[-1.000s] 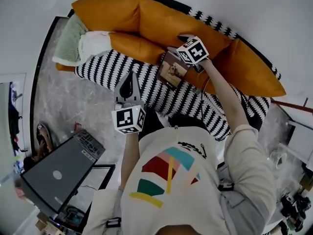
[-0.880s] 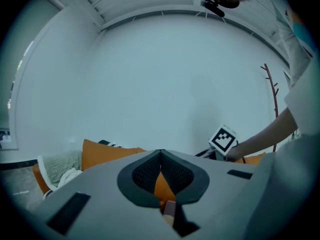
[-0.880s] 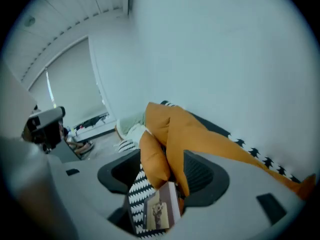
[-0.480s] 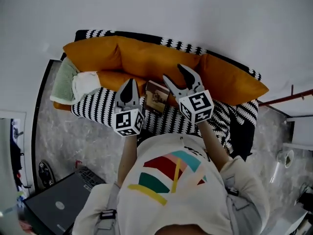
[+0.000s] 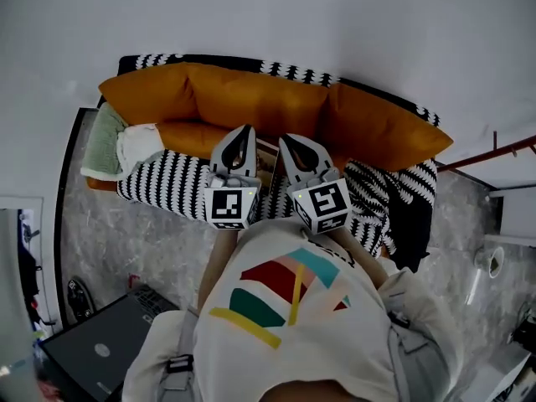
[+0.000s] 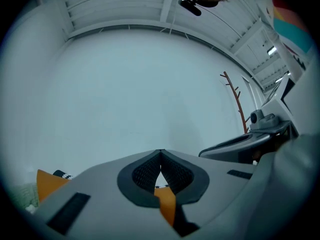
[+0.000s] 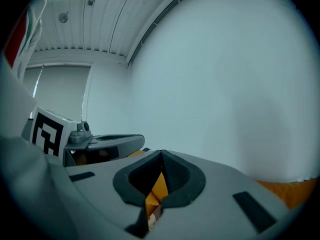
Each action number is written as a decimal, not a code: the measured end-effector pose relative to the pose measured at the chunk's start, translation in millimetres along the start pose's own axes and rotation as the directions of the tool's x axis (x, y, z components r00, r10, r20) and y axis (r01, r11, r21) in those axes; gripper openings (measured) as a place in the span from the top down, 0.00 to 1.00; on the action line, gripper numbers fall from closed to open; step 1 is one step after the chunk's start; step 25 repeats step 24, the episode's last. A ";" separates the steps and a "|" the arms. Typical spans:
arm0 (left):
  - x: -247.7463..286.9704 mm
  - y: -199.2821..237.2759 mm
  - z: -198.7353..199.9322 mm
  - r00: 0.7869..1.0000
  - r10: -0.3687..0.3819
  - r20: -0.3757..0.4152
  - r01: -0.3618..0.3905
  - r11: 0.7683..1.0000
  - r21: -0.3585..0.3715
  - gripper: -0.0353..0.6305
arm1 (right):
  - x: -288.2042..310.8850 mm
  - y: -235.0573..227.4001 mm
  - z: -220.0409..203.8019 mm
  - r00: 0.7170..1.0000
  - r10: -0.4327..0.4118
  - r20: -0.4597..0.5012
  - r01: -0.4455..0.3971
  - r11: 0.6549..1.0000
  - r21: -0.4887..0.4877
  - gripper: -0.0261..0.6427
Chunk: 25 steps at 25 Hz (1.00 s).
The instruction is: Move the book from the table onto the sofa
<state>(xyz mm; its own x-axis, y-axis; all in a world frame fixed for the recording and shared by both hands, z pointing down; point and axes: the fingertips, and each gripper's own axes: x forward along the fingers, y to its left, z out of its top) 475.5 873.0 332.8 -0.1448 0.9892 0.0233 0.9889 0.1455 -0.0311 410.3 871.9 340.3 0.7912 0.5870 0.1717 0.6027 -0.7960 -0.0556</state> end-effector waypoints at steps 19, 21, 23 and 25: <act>-18.2 10.1 8.3 0.998 0.059 0.002 -0.059 0.998 0.028 0.94 | -4.3 12.9 -12.3 0.999 0.034 -0.034 -0.034 0.999 -0.014 0.94; -18.2 7.6 9.0 0.999 0.054 -0.001 -0.054 0.998 0.036 0.94 | -4.8 14.4 -12.6 0.999 0.040 -0.034 -0.041 0.999 -0.020 0.94; -17.6 5.1 9.6 0.999 0.050 0.000 -0.050 0.998 0.040 0.94 | -5.5 14.4 -13.4 0.998 0.043 -0.035 -0.044 0.999 -0.026 0.94; -17.2 3.8 9.9 0.999 0.048 0.001 -0.048 0.998 0.041 0.94 | -5.9 14.3 -13.8 0.998 0.044 -0.036 -0.045 0.999 -0.029 0.94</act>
